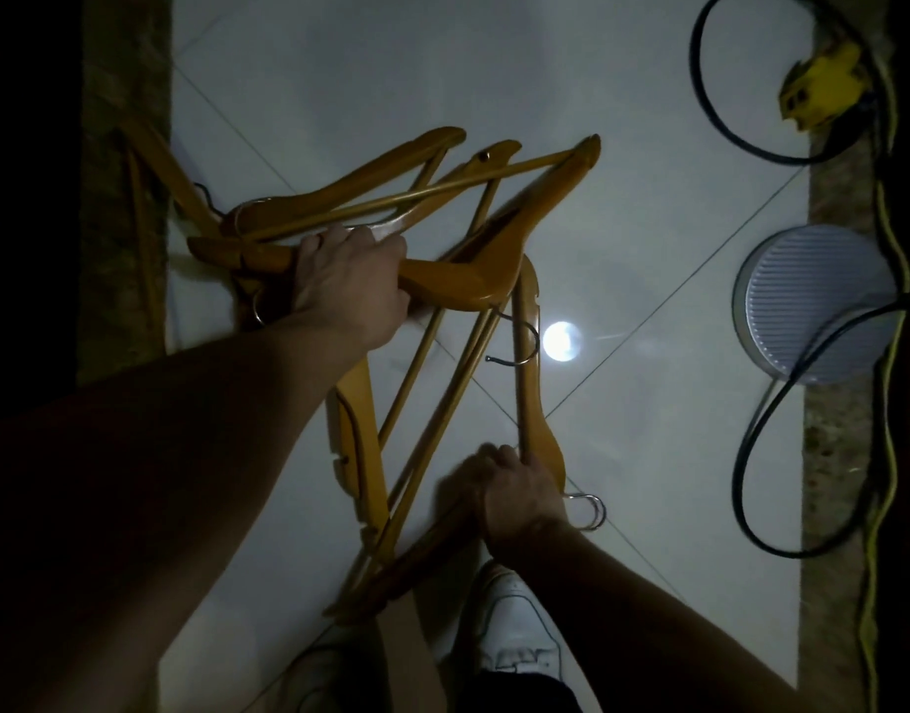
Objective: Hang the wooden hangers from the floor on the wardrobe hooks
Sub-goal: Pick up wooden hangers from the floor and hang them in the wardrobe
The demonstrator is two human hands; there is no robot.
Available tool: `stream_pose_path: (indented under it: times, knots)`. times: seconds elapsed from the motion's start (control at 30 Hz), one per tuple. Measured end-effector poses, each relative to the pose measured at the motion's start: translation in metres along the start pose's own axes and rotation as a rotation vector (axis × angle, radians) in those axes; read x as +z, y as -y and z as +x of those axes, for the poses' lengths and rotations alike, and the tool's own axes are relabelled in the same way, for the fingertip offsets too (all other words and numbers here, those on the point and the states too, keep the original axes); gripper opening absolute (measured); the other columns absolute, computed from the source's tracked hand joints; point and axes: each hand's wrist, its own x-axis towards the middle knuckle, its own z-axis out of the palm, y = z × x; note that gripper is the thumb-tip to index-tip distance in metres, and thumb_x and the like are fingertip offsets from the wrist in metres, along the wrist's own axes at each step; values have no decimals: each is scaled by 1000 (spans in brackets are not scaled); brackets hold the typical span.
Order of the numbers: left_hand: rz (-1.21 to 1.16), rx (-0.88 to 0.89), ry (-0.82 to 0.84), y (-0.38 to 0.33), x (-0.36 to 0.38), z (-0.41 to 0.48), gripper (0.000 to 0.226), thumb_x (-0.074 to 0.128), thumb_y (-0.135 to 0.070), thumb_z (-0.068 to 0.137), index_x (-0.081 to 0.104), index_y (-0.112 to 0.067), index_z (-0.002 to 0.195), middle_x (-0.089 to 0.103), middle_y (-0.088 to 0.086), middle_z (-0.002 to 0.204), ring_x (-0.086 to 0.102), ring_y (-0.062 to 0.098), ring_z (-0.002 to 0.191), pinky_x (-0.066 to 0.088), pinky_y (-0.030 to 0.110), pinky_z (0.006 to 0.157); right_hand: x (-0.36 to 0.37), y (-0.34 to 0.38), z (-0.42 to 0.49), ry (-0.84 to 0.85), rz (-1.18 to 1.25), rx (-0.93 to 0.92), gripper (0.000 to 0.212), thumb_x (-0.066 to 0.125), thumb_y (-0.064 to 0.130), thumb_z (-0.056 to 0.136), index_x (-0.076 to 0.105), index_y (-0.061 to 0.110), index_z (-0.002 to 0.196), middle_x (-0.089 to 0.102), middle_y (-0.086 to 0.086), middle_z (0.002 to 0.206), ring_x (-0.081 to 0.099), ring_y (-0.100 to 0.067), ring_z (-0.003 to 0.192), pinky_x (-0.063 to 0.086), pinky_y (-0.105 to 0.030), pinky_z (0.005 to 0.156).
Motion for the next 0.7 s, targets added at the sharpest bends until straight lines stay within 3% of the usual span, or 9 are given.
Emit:
stream_pose_path:
  times: [0.27, 0.37, 0.47, 0.7]
  knots:
    - [75, -7, -20, 6, -25, -27, 29, 62, -28, 85, 60, -19, 113, 61, 13, 116, 49, 35, 116, 36, 48, 101, -26, -3, -32, -1, -27, 171, 36, 38, 25, 108, 58, 6, 130, 57, -13, 137, 47, -29, 134, 28, -42, 115]
    - [58, -14, -26, 4, -41, -43, 26, 62, -26, 85, 59, -20, 110, 60, 13, 116, 48, 34, 117, 36, 48, 101, -38, -6, -50, -31, -21, 105, 35, 38, 26, 108, 55, 8, 133, 51, -12, 142, 45, -27, 135, 34, -38, 113]
    - [49, -32, -33, -1, -64, -60, 25, 62, -27, 86, 60, -20, 110, 60, 12, 118, 47, 33, 118, 35, 46, 101, -51, -5, -75, -58, -36, 148, 35, 41, 27, 107, 53, 8, 134, 57, -14, 134, 54, -26, 123, 37, -39, 110]
    - [17, -68, 19, -18, -135, -111, 30, 61, -31, 87, 57, -25, 116, 60, 7, 118, 48, 30, 116, 34, 44, 100, -91, 0, -161, -87, -108, 96, 38, 39, 31, 105, 47, 23, 142, 56, -11, 129, 49, -29, 123, 35, -43, 106]
